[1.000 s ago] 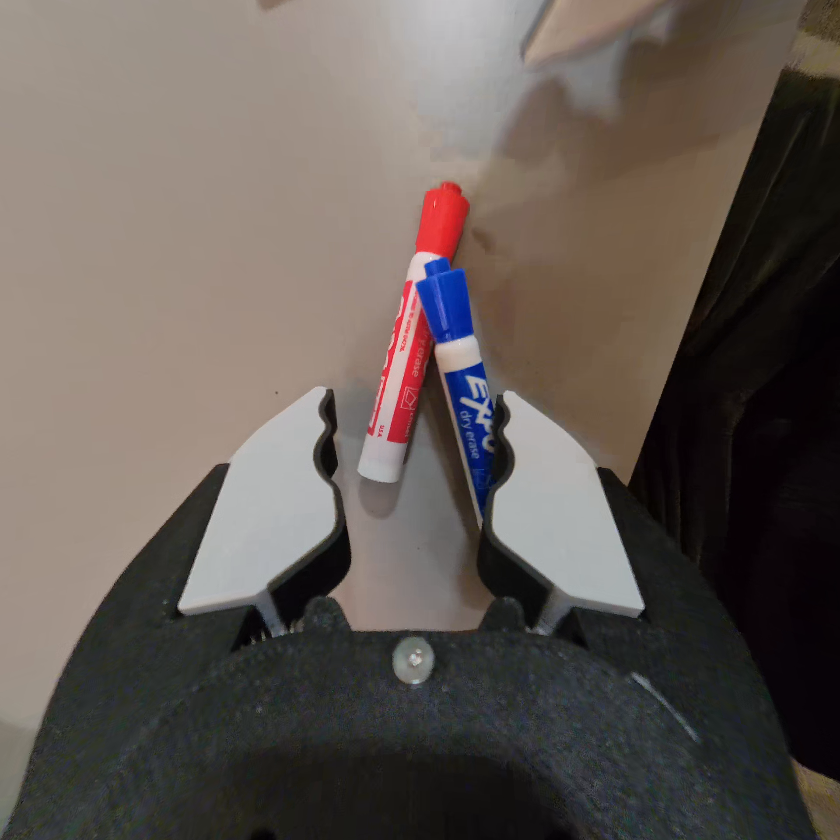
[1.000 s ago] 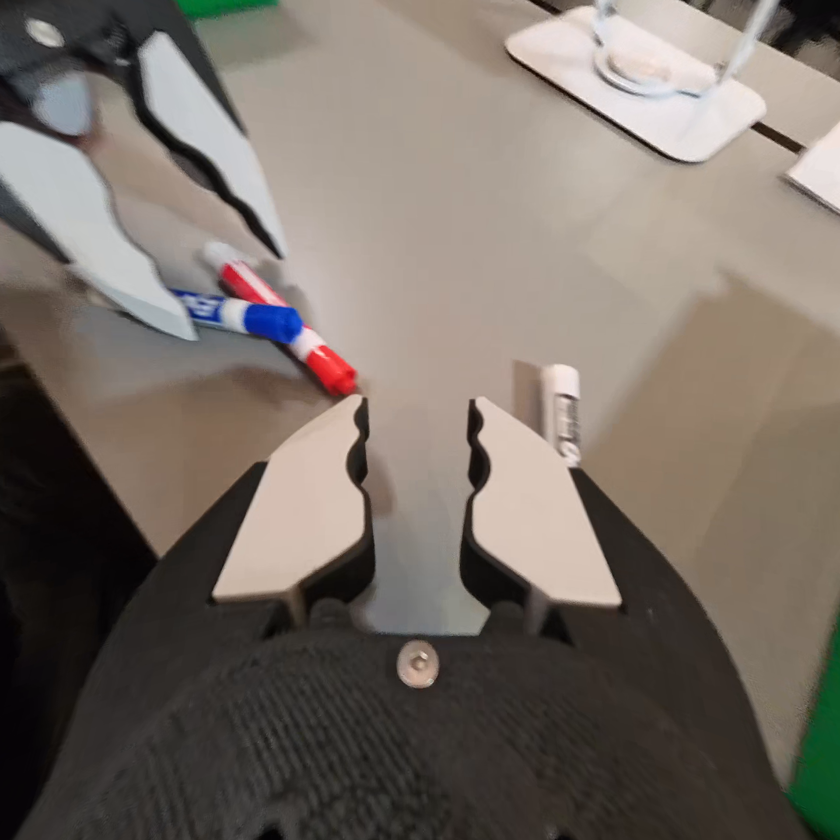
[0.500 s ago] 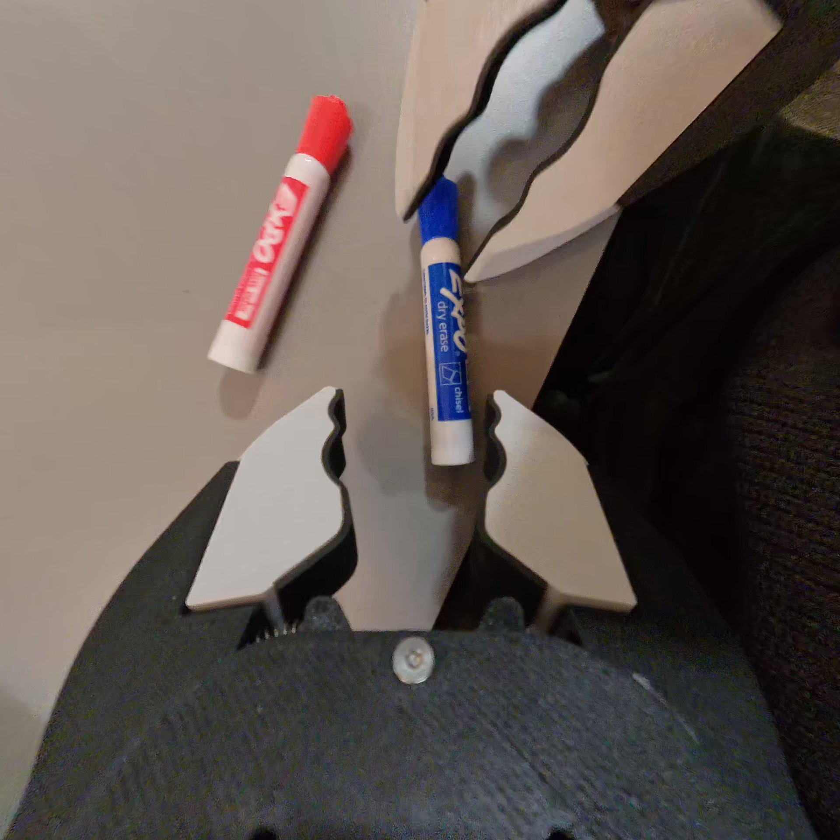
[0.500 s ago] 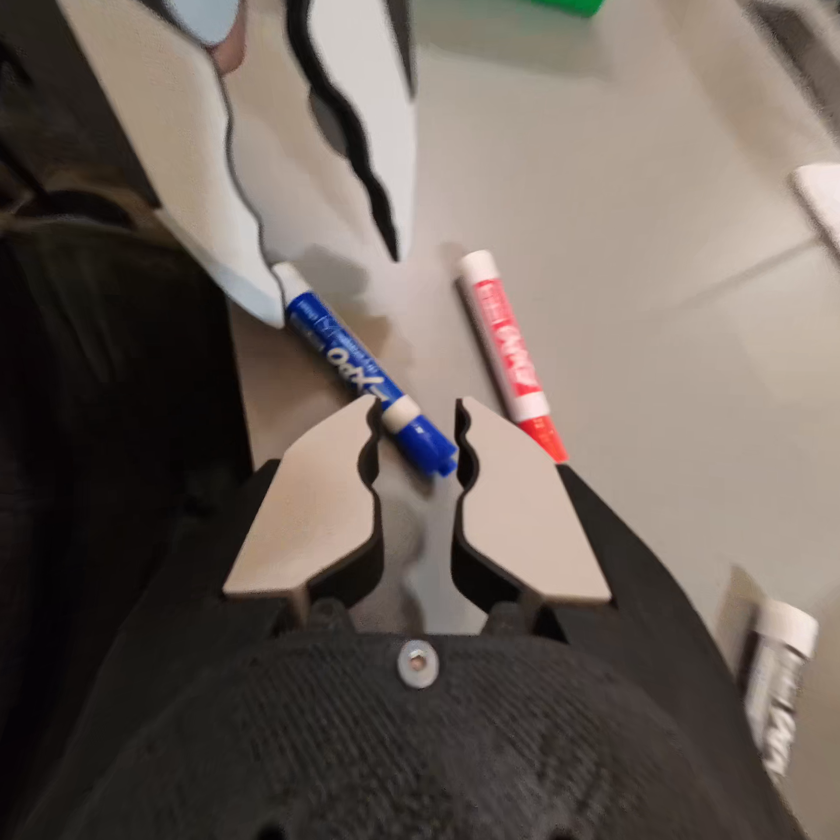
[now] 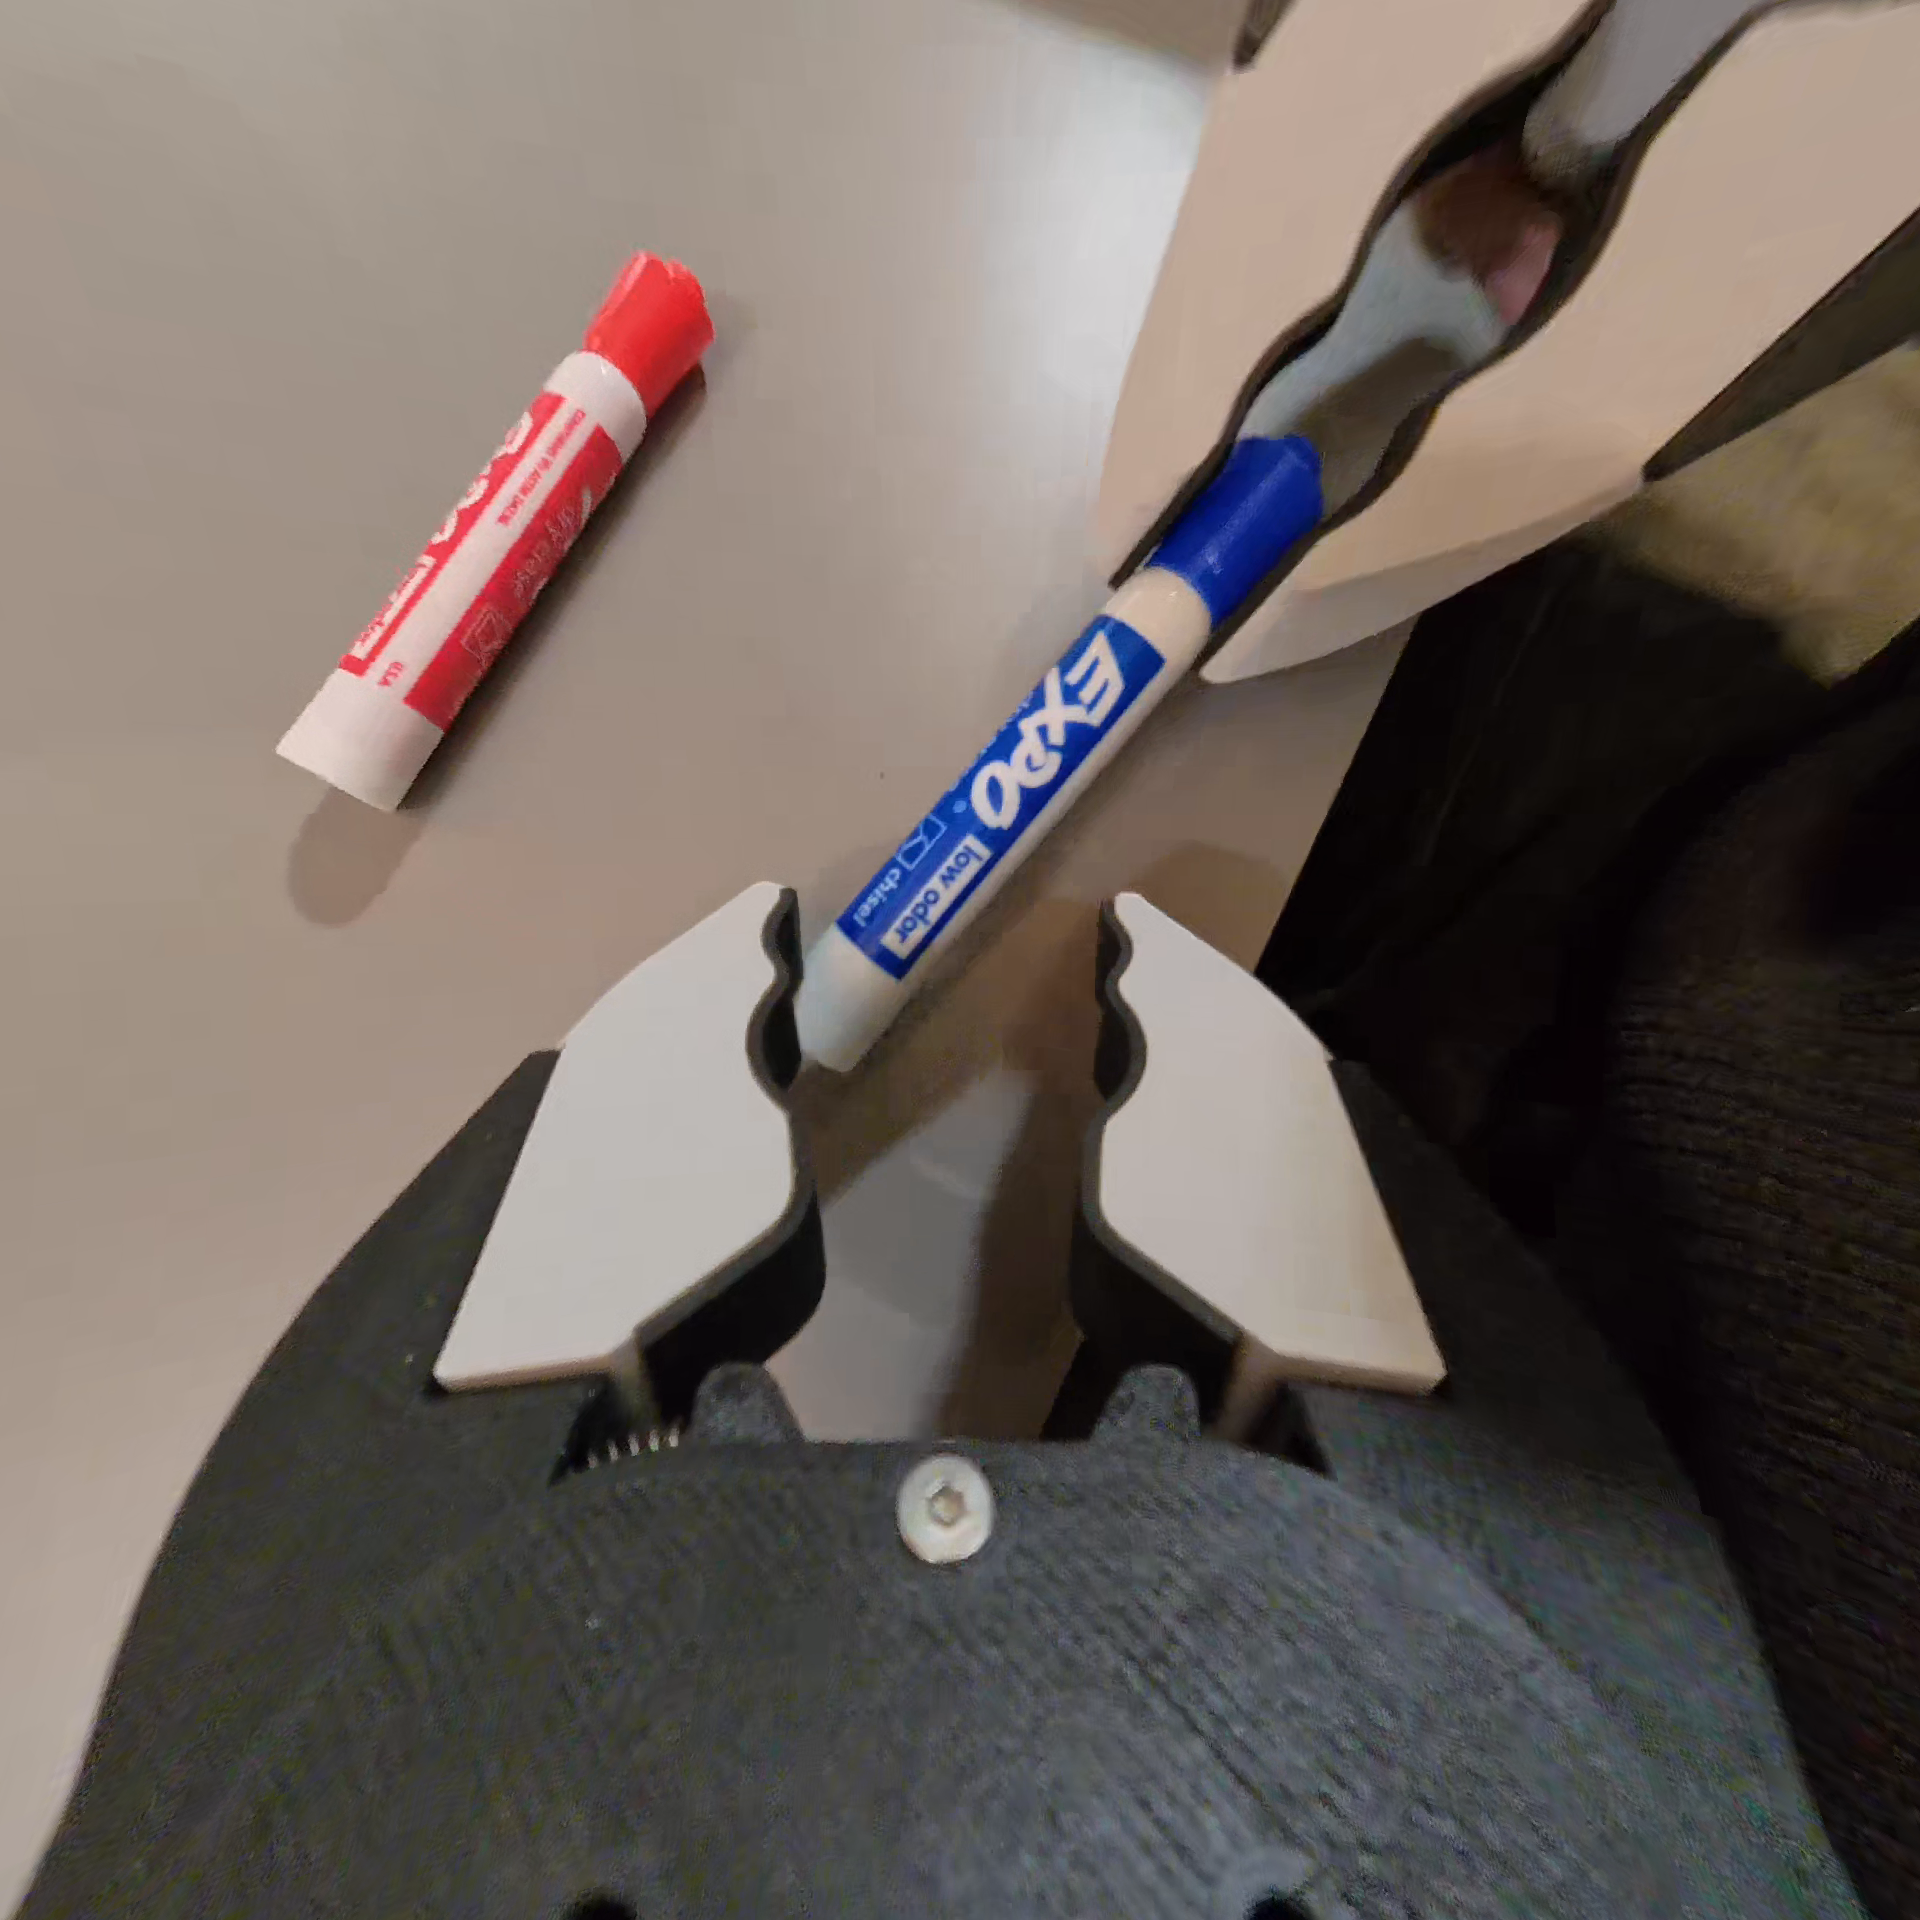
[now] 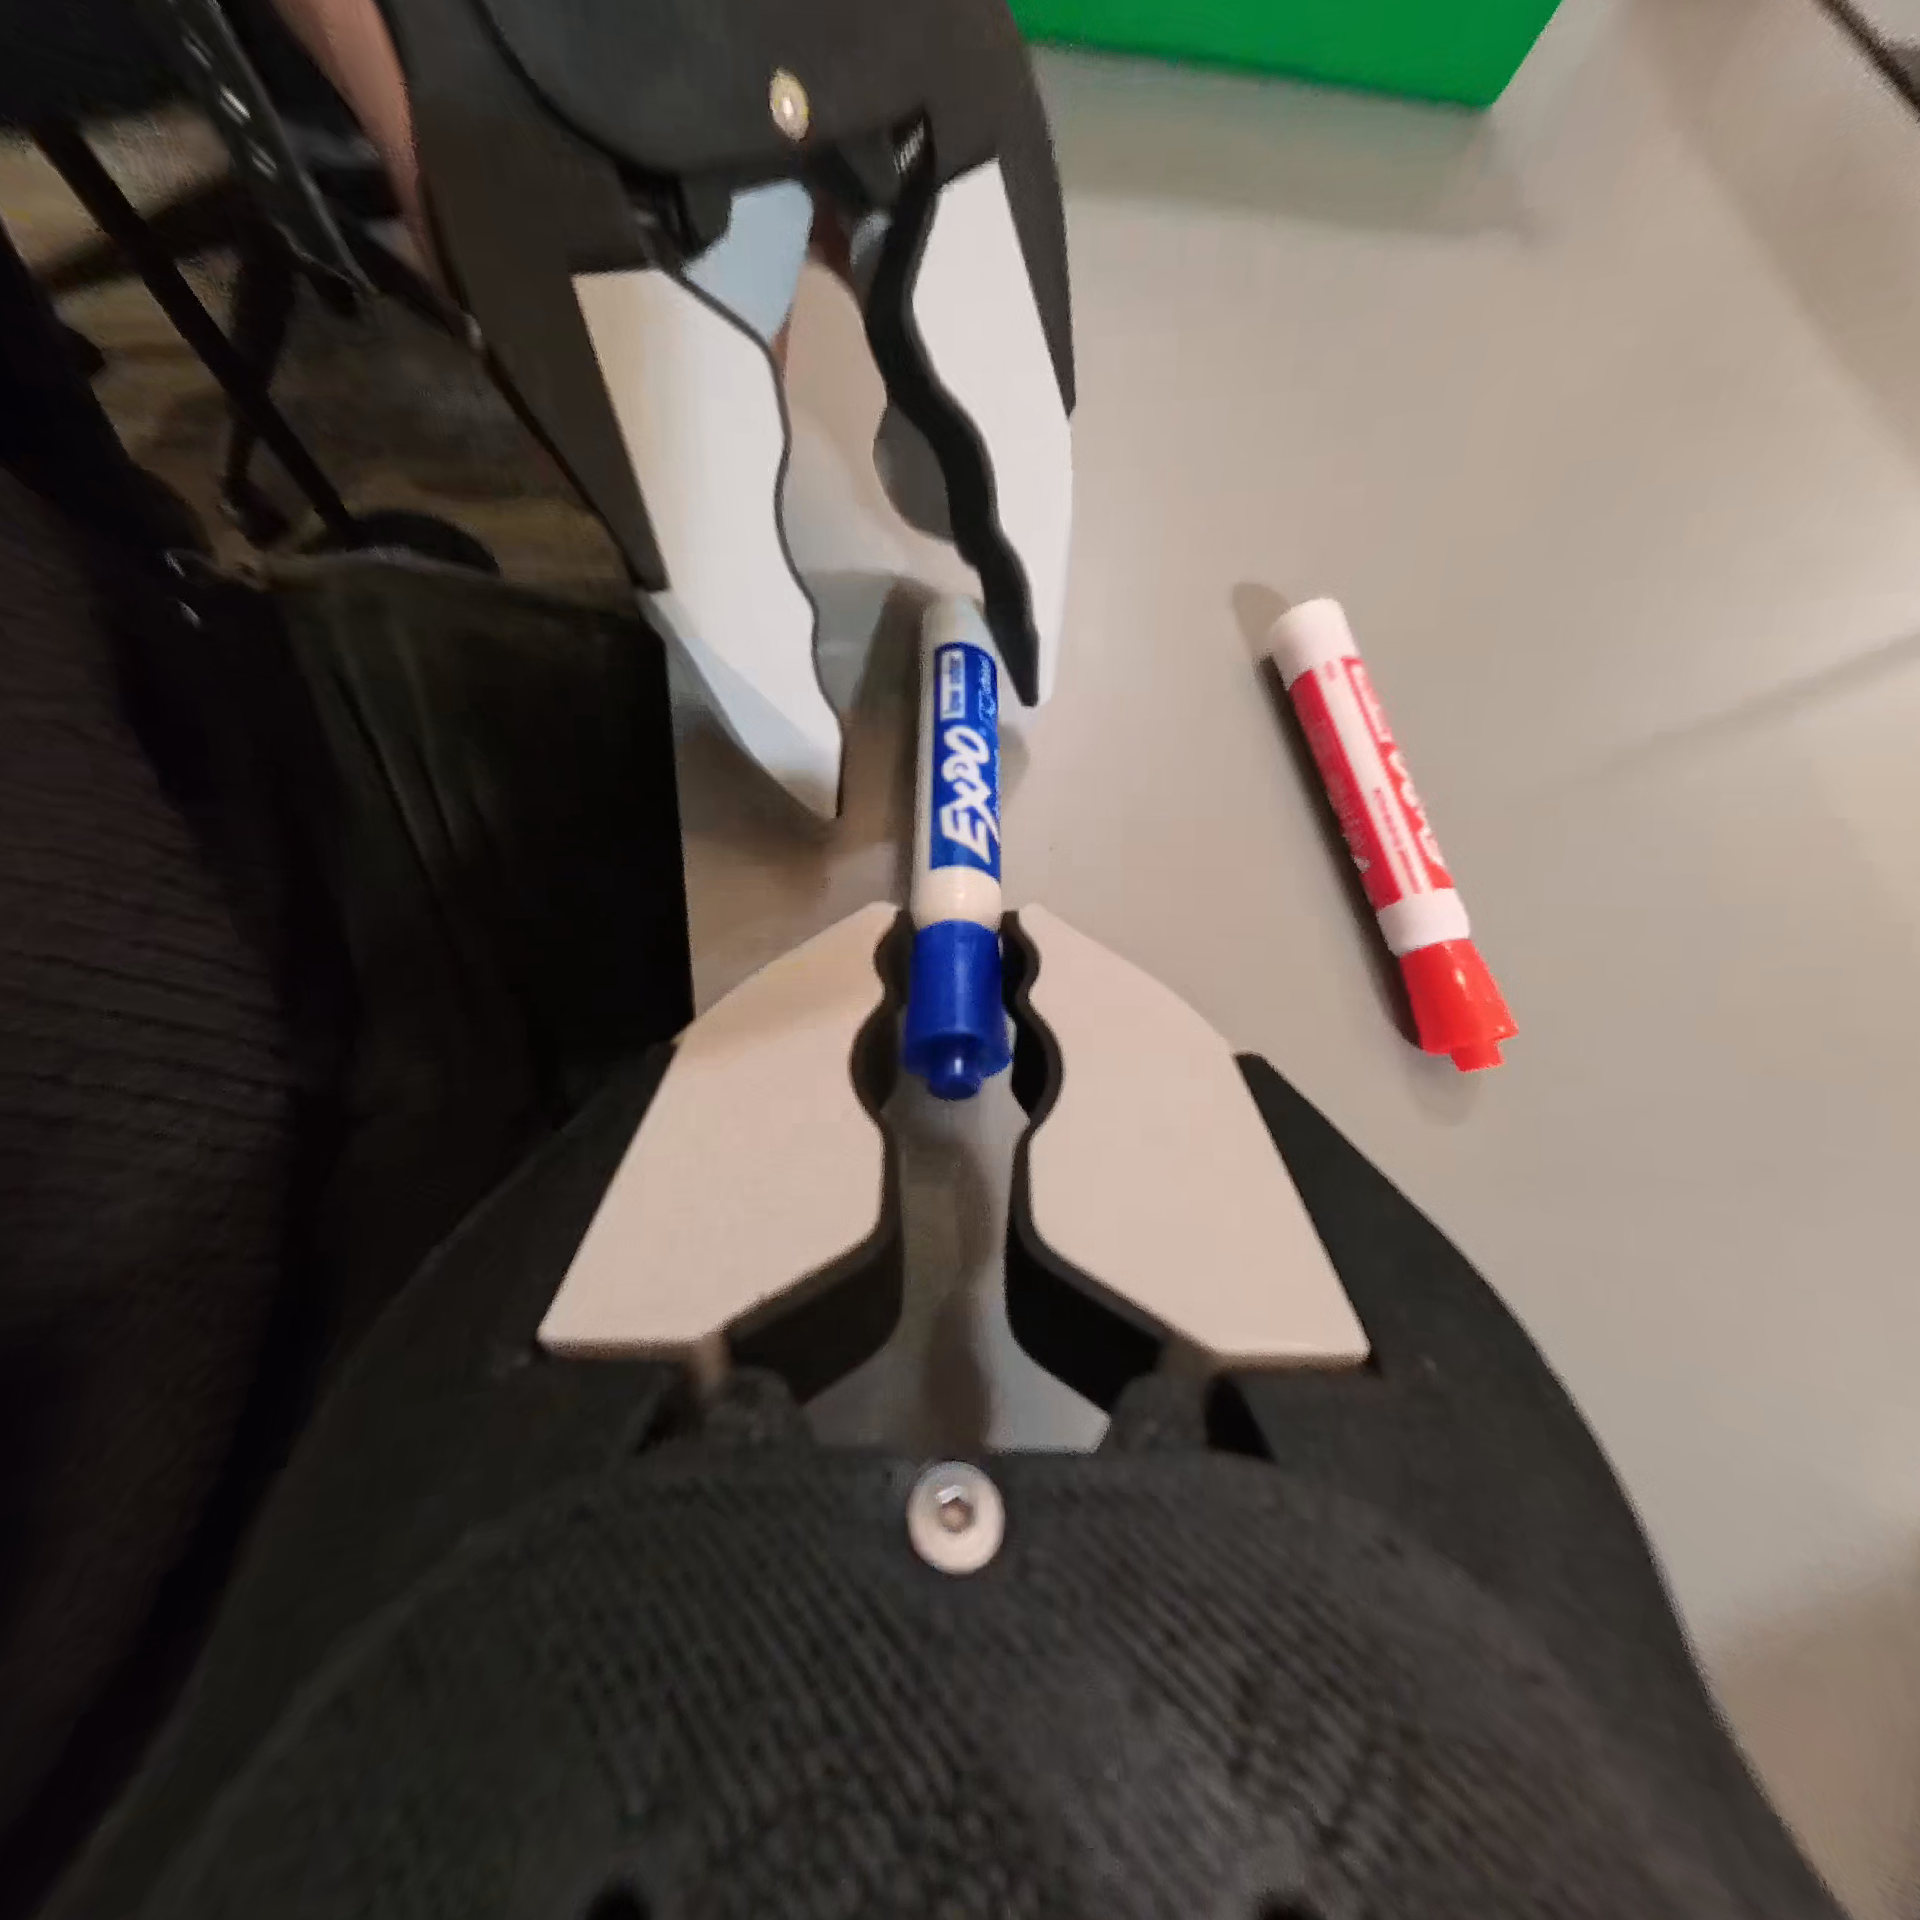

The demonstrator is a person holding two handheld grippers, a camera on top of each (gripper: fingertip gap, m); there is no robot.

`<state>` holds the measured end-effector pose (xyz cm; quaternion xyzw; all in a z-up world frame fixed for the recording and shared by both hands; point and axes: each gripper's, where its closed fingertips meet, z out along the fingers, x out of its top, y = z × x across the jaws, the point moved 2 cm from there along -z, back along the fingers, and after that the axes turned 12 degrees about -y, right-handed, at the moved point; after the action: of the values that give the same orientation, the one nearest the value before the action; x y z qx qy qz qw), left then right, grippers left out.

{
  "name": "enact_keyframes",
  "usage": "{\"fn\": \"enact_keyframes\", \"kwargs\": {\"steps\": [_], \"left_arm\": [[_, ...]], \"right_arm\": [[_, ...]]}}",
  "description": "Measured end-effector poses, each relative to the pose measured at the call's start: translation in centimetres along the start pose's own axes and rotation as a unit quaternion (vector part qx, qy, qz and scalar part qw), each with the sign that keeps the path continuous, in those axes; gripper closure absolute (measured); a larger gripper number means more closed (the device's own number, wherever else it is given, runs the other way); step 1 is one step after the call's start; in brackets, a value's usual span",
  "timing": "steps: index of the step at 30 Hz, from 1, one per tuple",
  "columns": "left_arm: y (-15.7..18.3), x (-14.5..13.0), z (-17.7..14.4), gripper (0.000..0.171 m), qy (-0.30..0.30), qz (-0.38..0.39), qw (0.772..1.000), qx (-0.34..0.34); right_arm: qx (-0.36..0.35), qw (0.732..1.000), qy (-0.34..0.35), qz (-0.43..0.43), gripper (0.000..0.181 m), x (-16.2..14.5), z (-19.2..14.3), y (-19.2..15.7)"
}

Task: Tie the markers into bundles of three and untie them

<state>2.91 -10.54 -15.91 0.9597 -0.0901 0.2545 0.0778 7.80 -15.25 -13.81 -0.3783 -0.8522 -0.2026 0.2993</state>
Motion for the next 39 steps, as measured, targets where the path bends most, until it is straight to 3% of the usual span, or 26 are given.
{"fn": "enact_keyframes", "kwargs": {"steps": [3, 7, 12, 15, 18, 21, 23, 32, 39], "left_arm": [[0.1, 1.3, -1.6, 0.113, 0.068, -0.069, 0.991, -0.091], [-1.0, 2.5, -3.6, 0.112, 0.147, -0.155, 0.961, -0.175], [-1.9, 2.7, -4.6, 0.106, 0.184, -0.231, 0.919, -0.262], [-1.1, 3.2, -5.4, 0.112, 0.201, -0.240, 0.889, -0.334], [-0.8, 3.2, -5.2, 0.120, 0.195, -0.244, 0.882, -0.351], [-0.8, 3.2, -5.2, 0.144, 0.196, -0.247, 0.878, -0.359], [-0.7, 3.4, -5.5, 0.150, 0.202, -0.254, 0.866, -0.380], [-1.0, 3.7, -5.4, 0.150, 0.210, -0.273, 0.862, -0.371], [-0.9, 3.8, -5.4, 0.150, 0.214, -0.271, 0.862, -0.372]], "right_arm": [[0.009, 0.999, 0.036, 0.016, 0.164, 0.5, -1.1, 0.3], [-0.001, 0.997, 0.073, 0.024, 0.164, 1.3, -2.0, 0.9], [-0.034, 0.993, 0.115, 0.025, 0.164, 2.1, -3.3, 1.7], [-0.032, 0.992, 0.123, 0.023, 0.165, 2.3, -3.4, 1.6], [-0.034, 0.992, 0.123, 0.006, 0.164, 2.6, -3.1, 1.1], [-0.041, 0.992, 0.123, -0.006, 0.164, 2.7, -3.0, 0.8], [-0.047, 0.992, 0.117, -0.008, 0.164, 2.6, -2.9, 0.9], [-0.061, 0.992, 0.107, 0.012, 0.164, 2.1, -2.5, 1.6], [-0.064, 0.993, 0.096, 0.035, 0.148, 1.9, -1.8, 2.1]]}}
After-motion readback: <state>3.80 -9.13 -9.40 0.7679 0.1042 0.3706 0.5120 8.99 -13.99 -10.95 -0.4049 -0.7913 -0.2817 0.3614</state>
